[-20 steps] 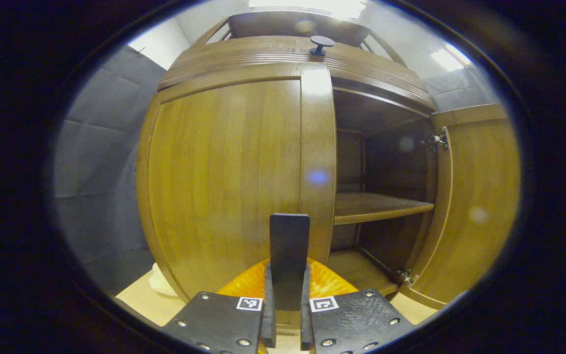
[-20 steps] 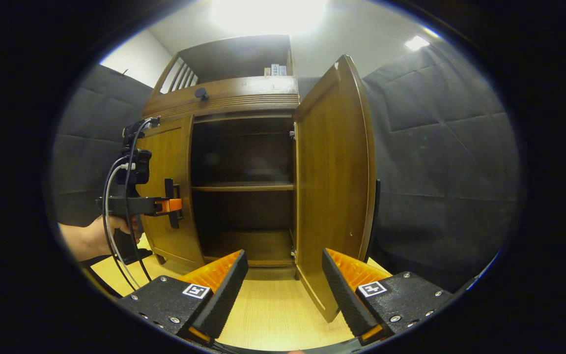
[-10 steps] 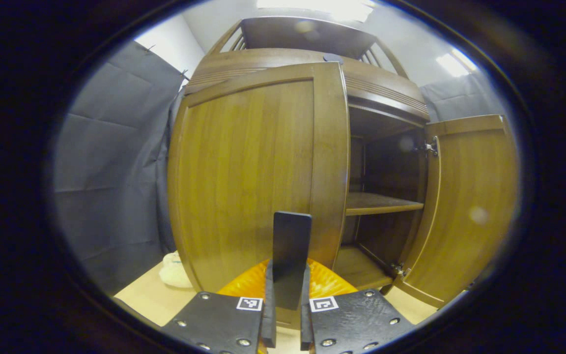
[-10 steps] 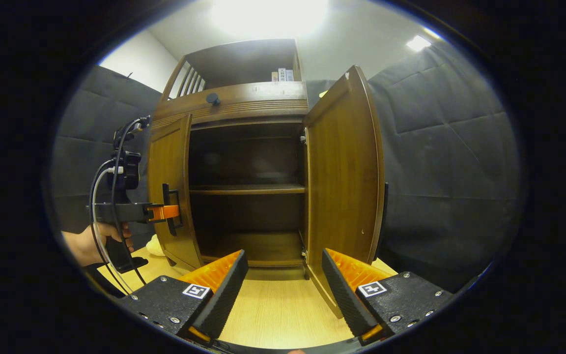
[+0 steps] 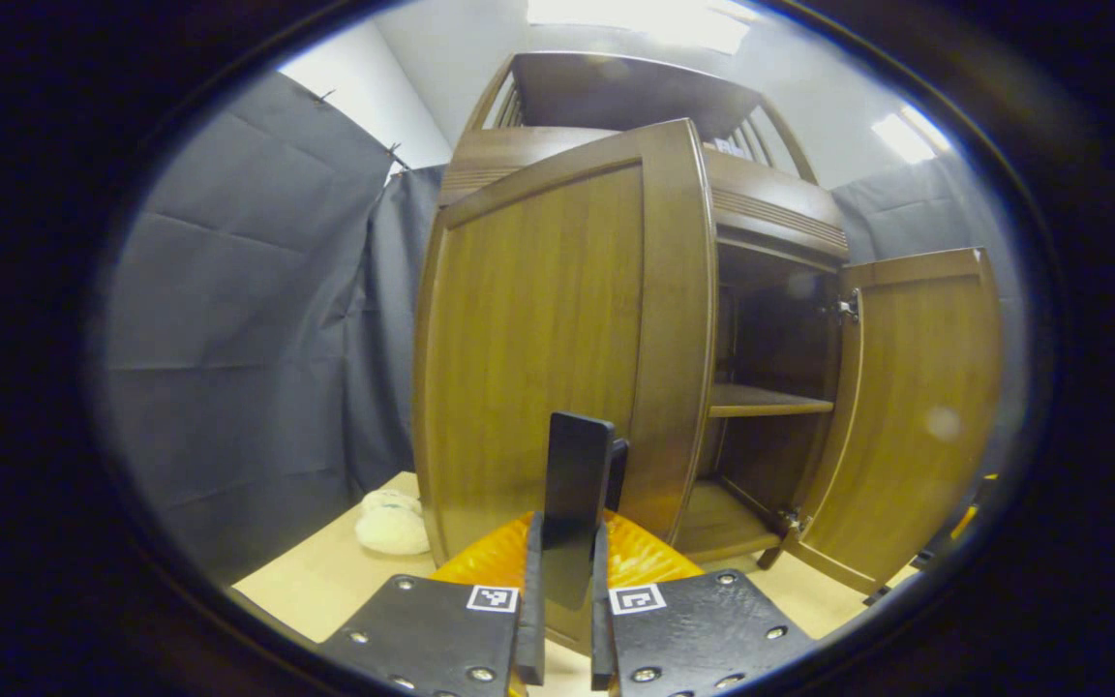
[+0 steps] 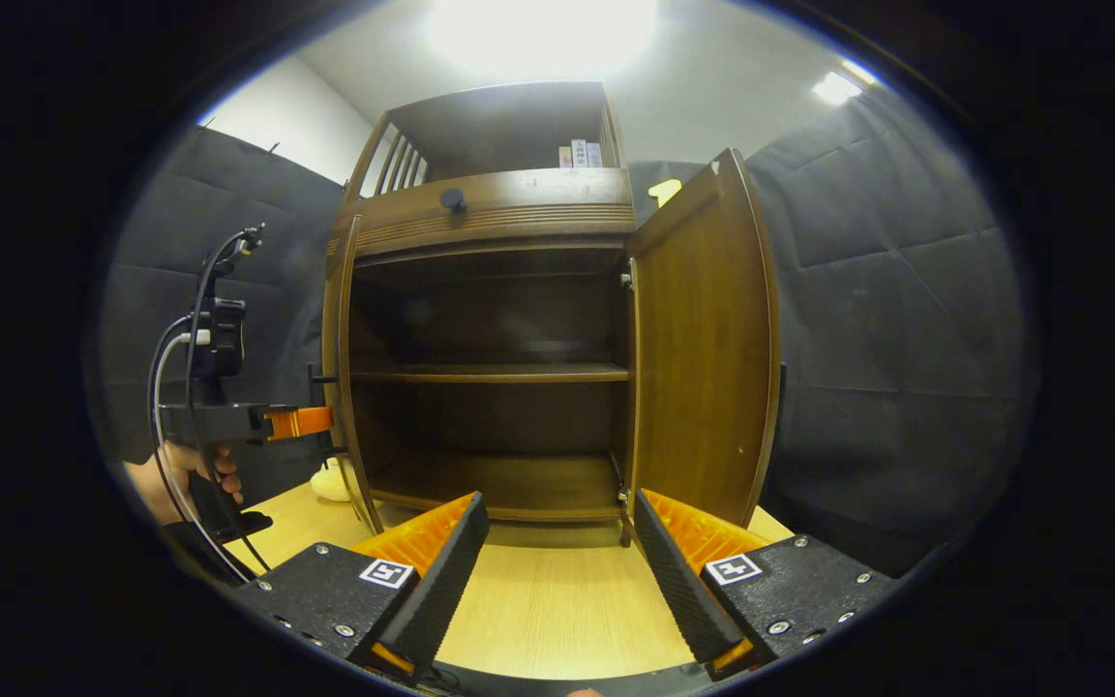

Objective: Open the right door of the double-door shoe cabinet with the right hand, and open the left door with the left hand.

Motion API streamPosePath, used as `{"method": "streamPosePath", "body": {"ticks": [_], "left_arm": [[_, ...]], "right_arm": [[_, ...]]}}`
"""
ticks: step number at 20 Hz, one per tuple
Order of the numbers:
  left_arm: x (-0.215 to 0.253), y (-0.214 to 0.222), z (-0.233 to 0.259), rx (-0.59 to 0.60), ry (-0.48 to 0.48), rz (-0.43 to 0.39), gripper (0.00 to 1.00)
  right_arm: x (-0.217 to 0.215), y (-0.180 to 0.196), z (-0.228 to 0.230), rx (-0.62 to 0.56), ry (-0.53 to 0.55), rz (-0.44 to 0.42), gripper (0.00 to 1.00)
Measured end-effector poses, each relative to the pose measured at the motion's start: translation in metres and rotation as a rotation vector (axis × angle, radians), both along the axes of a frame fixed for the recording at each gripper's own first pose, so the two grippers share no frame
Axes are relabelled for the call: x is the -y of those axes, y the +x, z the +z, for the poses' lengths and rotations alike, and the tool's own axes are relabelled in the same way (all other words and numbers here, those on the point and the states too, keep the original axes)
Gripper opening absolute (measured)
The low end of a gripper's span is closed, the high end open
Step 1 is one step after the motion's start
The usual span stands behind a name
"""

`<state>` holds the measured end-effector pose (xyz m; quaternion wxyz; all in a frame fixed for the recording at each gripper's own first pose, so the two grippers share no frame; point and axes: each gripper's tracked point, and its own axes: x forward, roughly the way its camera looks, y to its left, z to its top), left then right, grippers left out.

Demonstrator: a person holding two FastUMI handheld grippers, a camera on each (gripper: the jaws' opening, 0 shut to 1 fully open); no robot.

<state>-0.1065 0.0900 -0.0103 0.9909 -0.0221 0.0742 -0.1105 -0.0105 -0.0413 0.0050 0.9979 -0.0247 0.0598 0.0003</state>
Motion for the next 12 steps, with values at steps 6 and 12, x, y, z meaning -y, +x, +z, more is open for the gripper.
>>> {"method": "streamPosePath", "body": {"ticks": [6, 12], "left_arm": [[-0.031, -0.014, 0.001, -0.005, -0.004, 0.028, 0.24], [-0.081, -0.03, 0.004, 0.01, 0.023, 0.106, 0.24]], "right_arm": [[-0.019, -0.008, -0.001, -0.003, 0.003, 0.033, 0.93], [-0.031, -0.015, -0.001, -0.005, 0.013, 0.047, 0.92]]}}
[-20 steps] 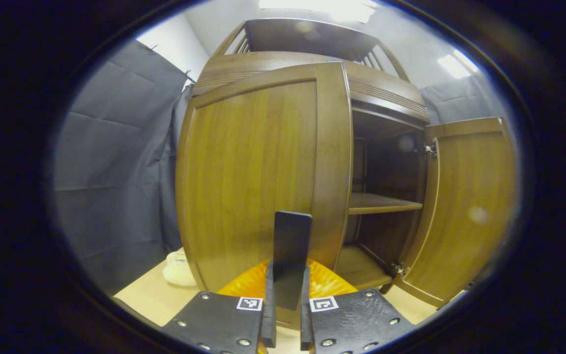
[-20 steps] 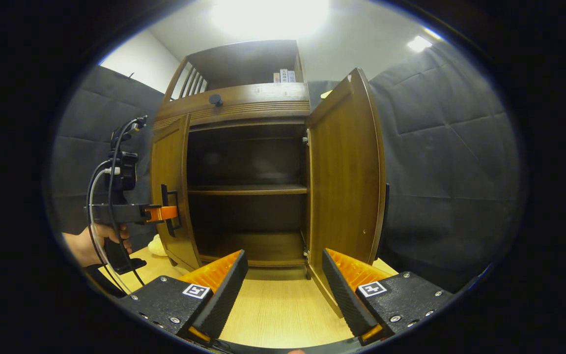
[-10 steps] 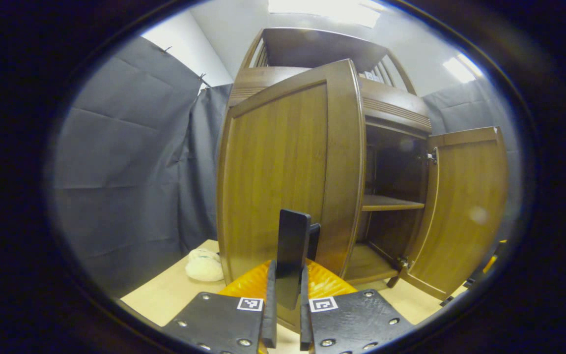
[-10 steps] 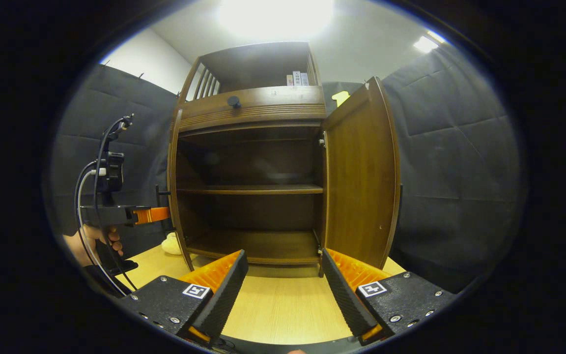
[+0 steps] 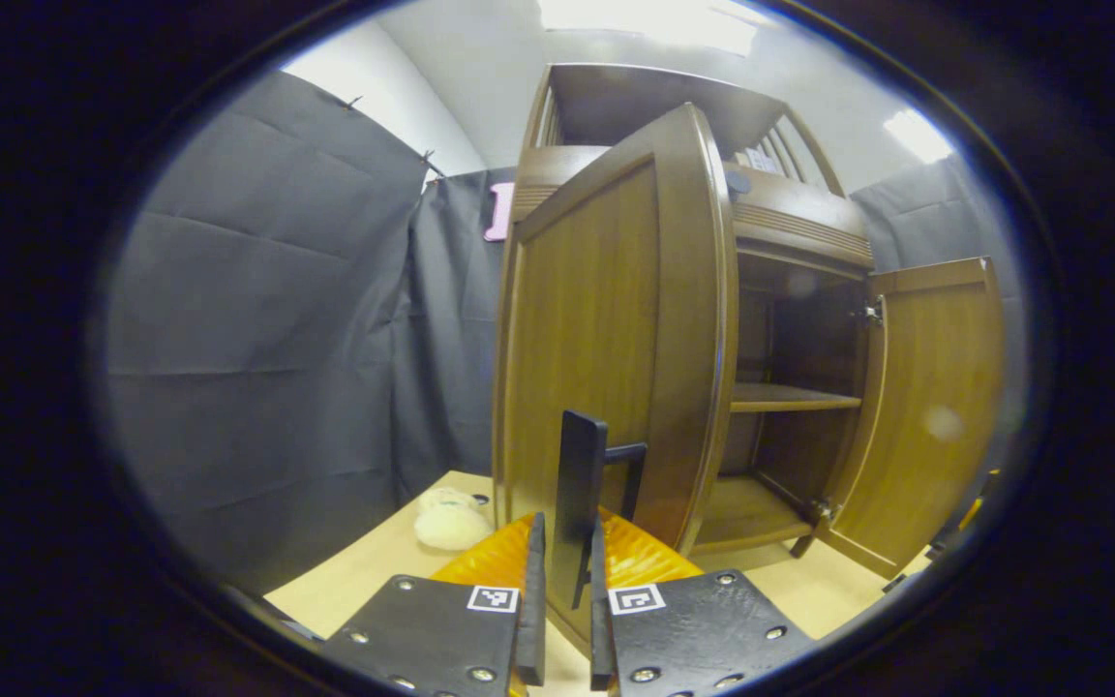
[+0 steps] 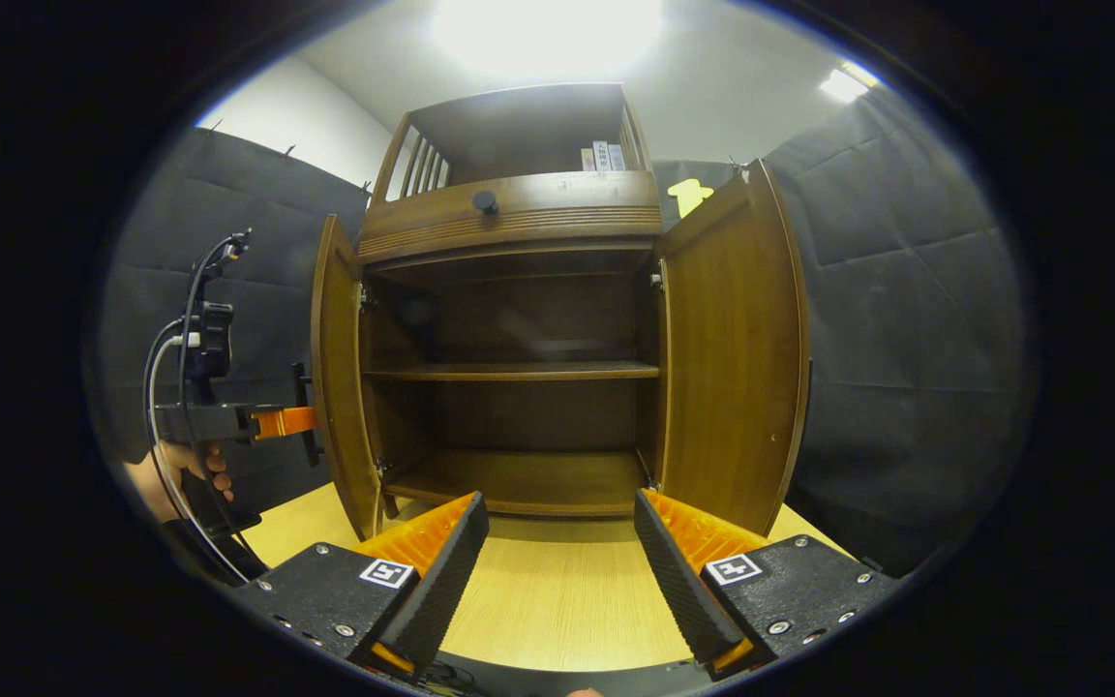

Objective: Open the right door of the double-door shoe cabinet with the right hand, and open the left door with the left hand.

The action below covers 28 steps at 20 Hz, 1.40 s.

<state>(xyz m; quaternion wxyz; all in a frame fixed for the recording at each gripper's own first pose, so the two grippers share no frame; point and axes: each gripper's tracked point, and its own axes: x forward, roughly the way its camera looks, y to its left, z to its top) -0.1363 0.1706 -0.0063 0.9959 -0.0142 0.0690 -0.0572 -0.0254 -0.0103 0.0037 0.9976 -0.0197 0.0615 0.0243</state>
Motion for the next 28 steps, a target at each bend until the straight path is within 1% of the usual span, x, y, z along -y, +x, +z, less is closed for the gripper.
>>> {"method": "streamPosePath", "body": {"ticks": [1, 2, 3, 4, 5, 6, 8, 9, 10, 12, 14, 15, 16, 17, 19, 20, 22, 23, 24, 26, 27, 28], "left_arm": [[-0.008, -0.003, 0.003, 0.005, 0.002, 0.014, 0.24], [-0.016, -0.006, 0.006, 0.013, 0.003, 0.024, 0.24], [-0.024, -0.009, 0.009, 0.02, 0.005, 0.035, 0.23], [-0.031, -0.012, 0.012, 0.028, 0.01, 0.045, 0.23], [-0.042, -0.012, 0.014, 0.039, 0.028, 0.075, 0.23], [-0.052, -0.011, 0.016, 0.044, 0.041, 0.089, 0.21], [-0.068, -0.022, 0.019, 0.046, 0.044, 0.109, 0.17], [-0.077, -0.027, 0.019, 0.049, 0.047, 0.121, 0.12], [-0.085, -0.031, 0.02, 0.053, 0.055, 0.137, 0.13], [-0.103, -0.042, 0.024, 0.063, 0.074, 0.174, 0.13], [-0.127, -0.051, 0.029, 0.076, 0.093, 0.215, 0.13], [-0.133, -0.055, 0.03, 0.081, 0.092, 0.212, 0.21], [-0.136, -0.061, 0.031, 0.084, 0.086, 0.21, 0.22], [-0.139, -0.064, 0.033, 0.085, 0.092, 0.217, 0.22], [-0.138, -0.073, 0.036, 0.083, 0.092, 0.219, 0.17], [-0.135, -0.079, 0.041, 0.086, 0.082, 0.208, 0.17], [-0.13, -0.092, 0.049, 0.093, 0.074, 0.195, 0.19], [-0.125, -0.099, 0.053, 0.1, 0.075, 0.187, 0.2], [-0.119, -0.108, 0.059, 0.107, 0.074, 0.18, 0.21], [-0.108, -0.123, 0.066, 0.113, 0.068, 0.159, 0.22], [-0.101, -0.134, 0.066, 0.11, 0.064, 0.146, 0.17], [-0.093, -0.143, 0.067, 0.104, 0.062, 0.13, 0.17]], "right_arm": [[-0.003, -0.001, 0.001, 0.002, 0.001, 0.004, 0.94], [-0.007, -0.003, 0.001, 0.005, 0.001, 0.009, 0.92], [-0.01, -0.003, 0.002, 0.006, -0.002, 0.014, 0.94], [-0.013, -0.004, 0.002, 0.007, -0.005, 0.021, 0.94], [-0.017, -0.005, 0.003, 0.007, -0.006, 0.027, 0.94], [-0.02, -0.006, 0.003, 0.009, -0.005, 0.032, 0.92], [-0.025, -0.008, 0.004, 0.01, -0.001, 0.039, 0.92], [-0.027, -0.008, 0.005, 0.011, 0.0, 0.042, 0.92], [-0.029, -0.009, 0.006, 0.013, 0.001, 0.043, 0.94], [-0.03, -0.01, 0.008, 0.015, 0.003, 0.044, 0.92], [-0.031, -0.009, 0.011, 0.019, 0.007, 0.043, 0.94], [-0.032, -0.009, 0.013, 0.024, 0.006, 0.044, 0.92], [-0.03, -0.008, 0.015, 0.029, 0.003, 0.043, 0.93], [-0.029, -0.007, 0.018, 0.034, 0.0, 0.043, 0.93], [-0.025, -0.009, 0.023, 0.044, -0.004, 0.033, 0.92], [-0.023, -0.009, 0.027, 0.052, -0.001, 0.027, 0.93], [-0.016, -0.012, 0.034, 0.06, 0.003, 0.015, 0.92], [-0.013, -0.012, 0.038, 0.065, 0.001, 0.01, 0.93], [-0.011, -0.013, 0.04, 0.068, -0.003, 0.007, 0.92], [-0.005, -0.016, 0.044, 0.077, -0.011, -0.004, 0.94], [-0.002, -0.017, 0.046, 0.079, -0.01, -0.009, 0.93], [-0.001, -0.019, 0.046, 0.08, -0.008, -0.012, 0.92]]}}
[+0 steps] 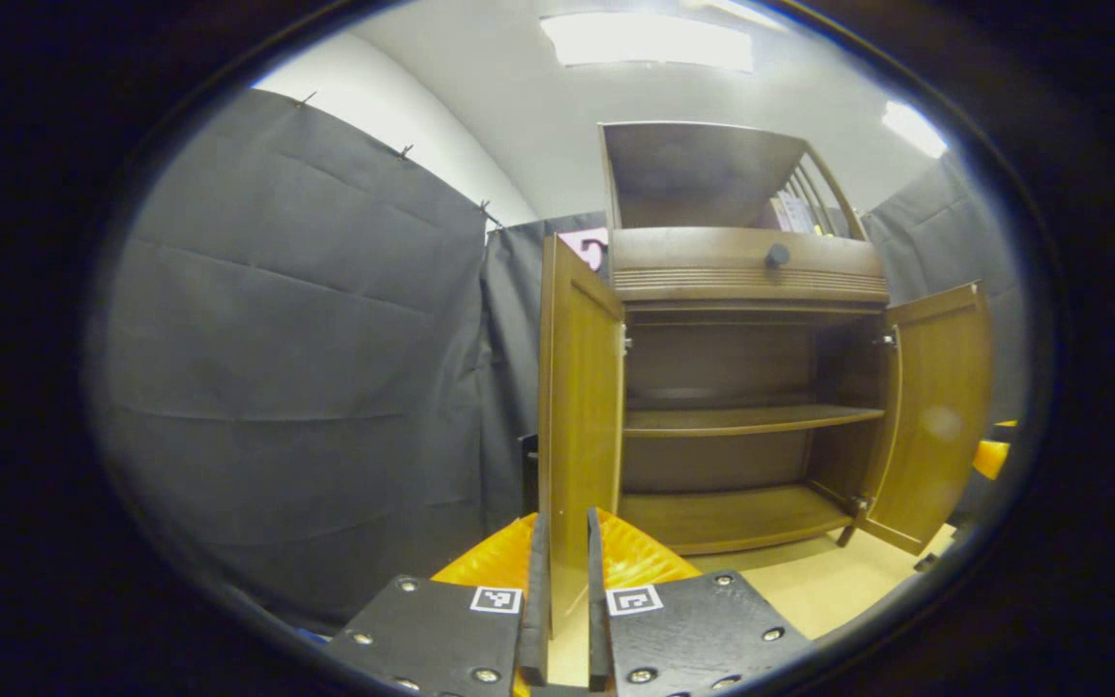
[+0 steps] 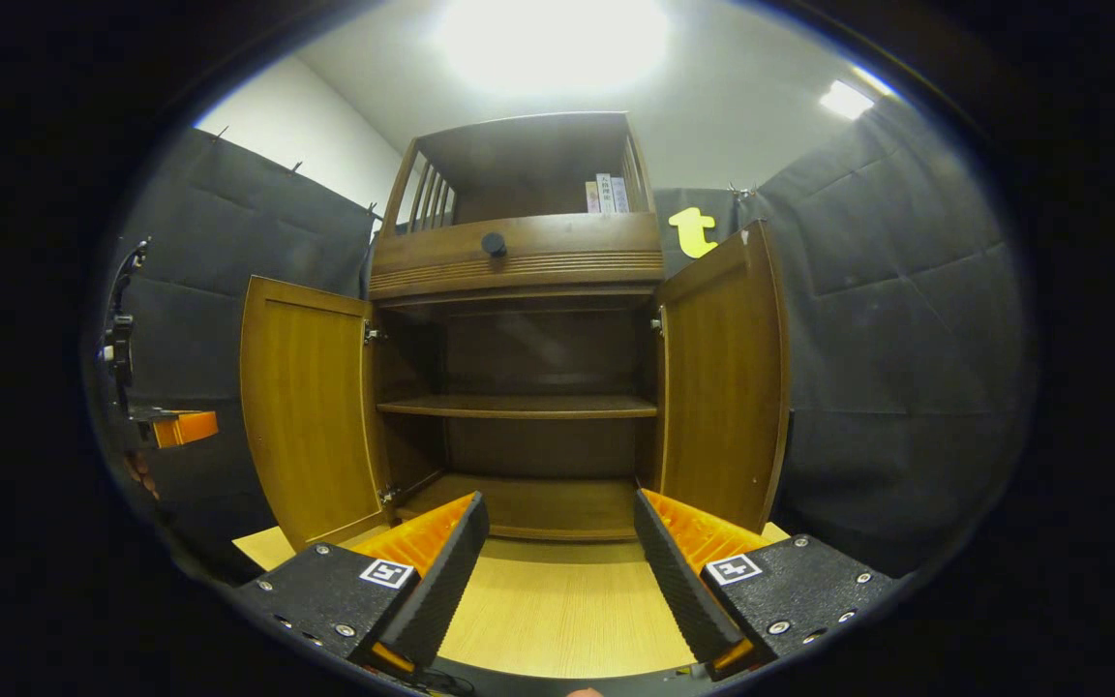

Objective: Open the right door of the double-door shoe cabinet with the right hand, and open the left door with the left hand.

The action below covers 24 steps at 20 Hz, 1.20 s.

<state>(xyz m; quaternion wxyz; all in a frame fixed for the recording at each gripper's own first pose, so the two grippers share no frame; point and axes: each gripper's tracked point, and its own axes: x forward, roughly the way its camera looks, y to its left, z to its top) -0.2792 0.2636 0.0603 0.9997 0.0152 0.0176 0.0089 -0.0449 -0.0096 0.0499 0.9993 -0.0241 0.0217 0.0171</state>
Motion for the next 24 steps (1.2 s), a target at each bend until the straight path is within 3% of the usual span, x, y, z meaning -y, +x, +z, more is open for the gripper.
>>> {"method": "streamPosePath", "body": {"ticks": [1, 9, 10, 18, 24], "left_arm": [[0.004, -0.005, 0.001, -0.004, 0.005, -0.011, 0.22], [0.037, -0.048, -0.005, -0.005, 0.027, -0.087, 0.17], [0.04, -0.049, -0.007, -0.003, 0.03, -0.09, 0.22], [0.034, -0.06, -0.006, 0.022, 0.033, -0.028, 1.0], [0.032, -0.061, -0.006, 0.022, 0.032, -0.01, 1.0]], "right_arm": [[0.002, -0.002, 0.001, 0.001, 0.001, -0.004, 0.94], [0.018, -0.018, -0.003, 0.004, 0.015, -0.051, 0.93], [0.02, -0.019, -0.003, 0.005, 0.016, -0.054, 0.93], [0.022, -0.021, -0.002, 0.019, 0.027, -0.062, 0.93], [0.023, -0.022, 0.003, 0.039, 0.03, -0.074, 0.93]]}}
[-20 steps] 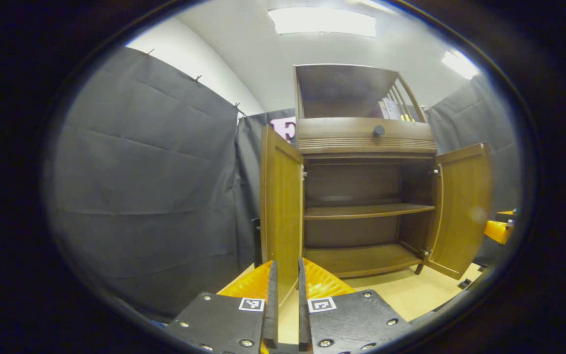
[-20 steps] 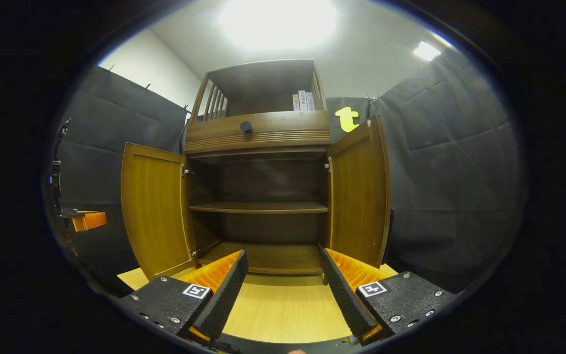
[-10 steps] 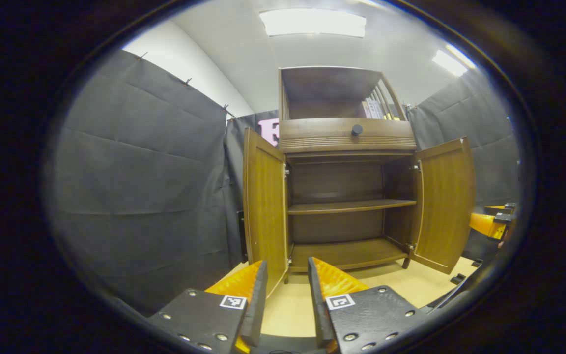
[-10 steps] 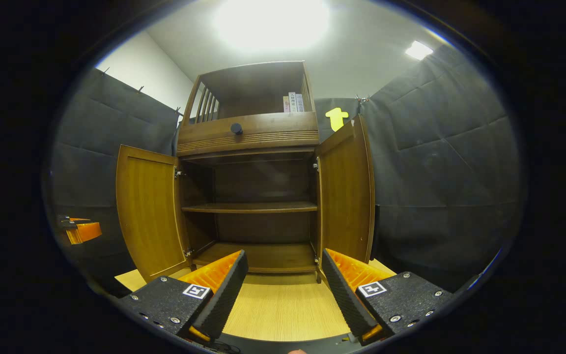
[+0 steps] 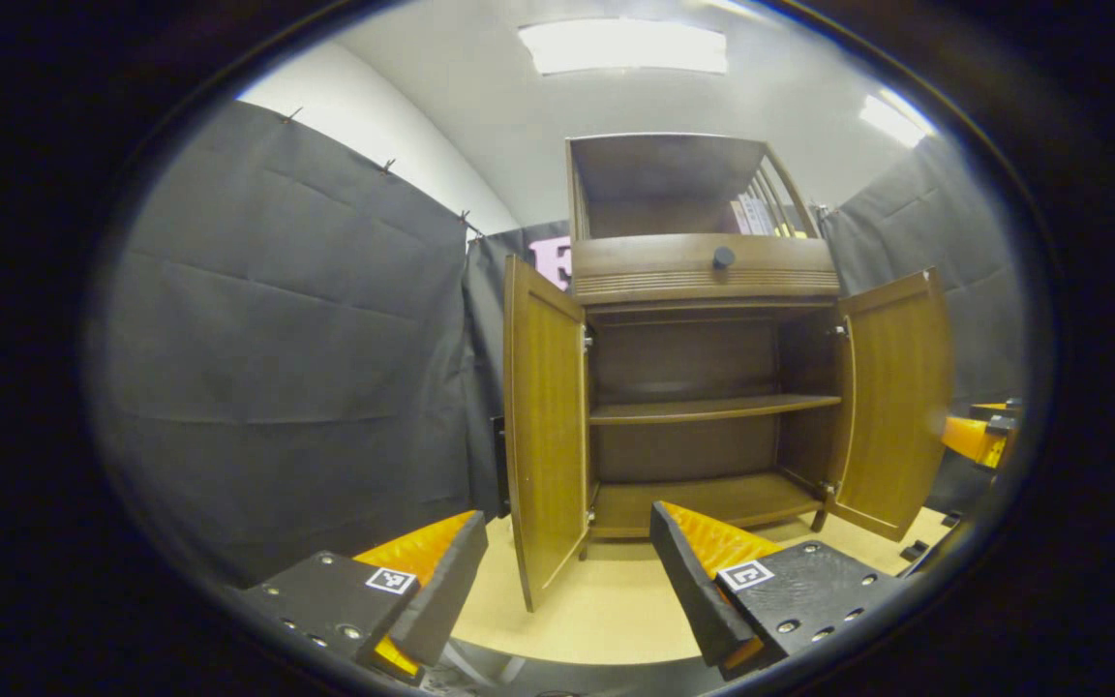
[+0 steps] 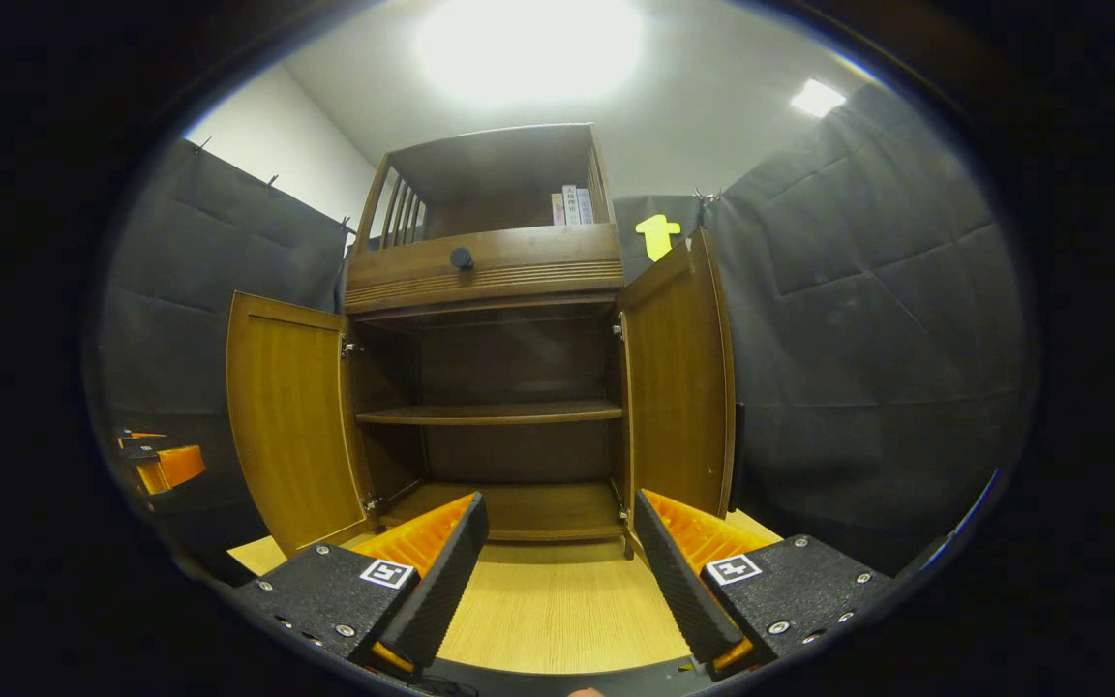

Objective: Open the right door of the double-door shoe cabinet with the right hand, and open the left door with the left hand.

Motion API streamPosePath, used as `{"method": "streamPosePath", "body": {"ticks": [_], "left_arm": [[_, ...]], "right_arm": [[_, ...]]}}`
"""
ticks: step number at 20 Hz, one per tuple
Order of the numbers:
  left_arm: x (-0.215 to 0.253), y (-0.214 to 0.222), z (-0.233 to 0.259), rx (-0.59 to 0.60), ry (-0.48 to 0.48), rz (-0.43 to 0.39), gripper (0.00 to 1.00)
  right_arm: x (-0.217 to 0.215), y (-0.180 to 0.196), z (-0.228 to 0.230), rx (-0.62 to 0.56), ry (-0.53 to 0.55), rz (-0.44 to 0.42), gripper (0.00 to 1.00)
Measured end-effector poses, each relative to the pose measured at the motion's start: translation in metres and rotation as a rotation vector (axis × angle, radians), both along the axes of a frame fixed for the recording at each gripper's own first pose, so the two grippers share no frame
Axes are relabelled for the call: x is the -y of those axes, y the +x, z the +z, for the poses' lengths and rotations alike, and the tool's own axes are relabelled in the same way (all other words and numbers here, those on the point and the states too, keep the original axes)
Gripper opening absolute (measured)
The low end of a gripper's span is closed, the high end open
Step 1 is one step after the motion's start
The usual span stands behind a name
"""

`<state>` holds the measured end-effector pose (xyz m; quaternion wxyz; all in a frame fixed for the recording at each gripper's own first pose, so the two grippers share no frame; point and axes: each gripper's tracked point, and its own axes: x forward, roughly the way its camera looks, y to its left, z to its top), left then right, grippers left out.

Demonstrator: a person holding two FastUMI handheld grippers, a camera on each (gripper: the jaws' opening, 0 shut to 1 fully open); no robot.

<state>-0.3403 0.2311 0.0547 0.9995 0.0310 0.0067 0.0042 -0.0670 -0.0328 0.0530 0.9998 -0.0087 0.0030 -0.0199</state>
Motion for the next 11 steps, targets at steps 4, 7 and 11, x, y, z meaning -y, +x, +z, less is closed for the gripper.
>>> {"method": "streamPosePath", "body": {"ticks": [4, 7, 11], "left_arm": [[-0.0008, 0.0024, 0.0037, 0.016, 0.013, 0.007, 1.0], [-0.0007, 0.003, 0.0066, 0.024, 0.018, 0.003, 1.0], [0.0004, 0.004, 0.0078, 0.027, 0.023, -0.002, 1.0]], "right_arm": [[0.0005, -0.0008, 0.0026, 0.01, -0.006, -0.009, 0.93], [0.0007, 0.001, 0.002, 0.009, -0.001, -0.013, 0.93], [0.001, 0.0016, 0.0031, 0.018, -0.004, -0.017, 0.93]]}}
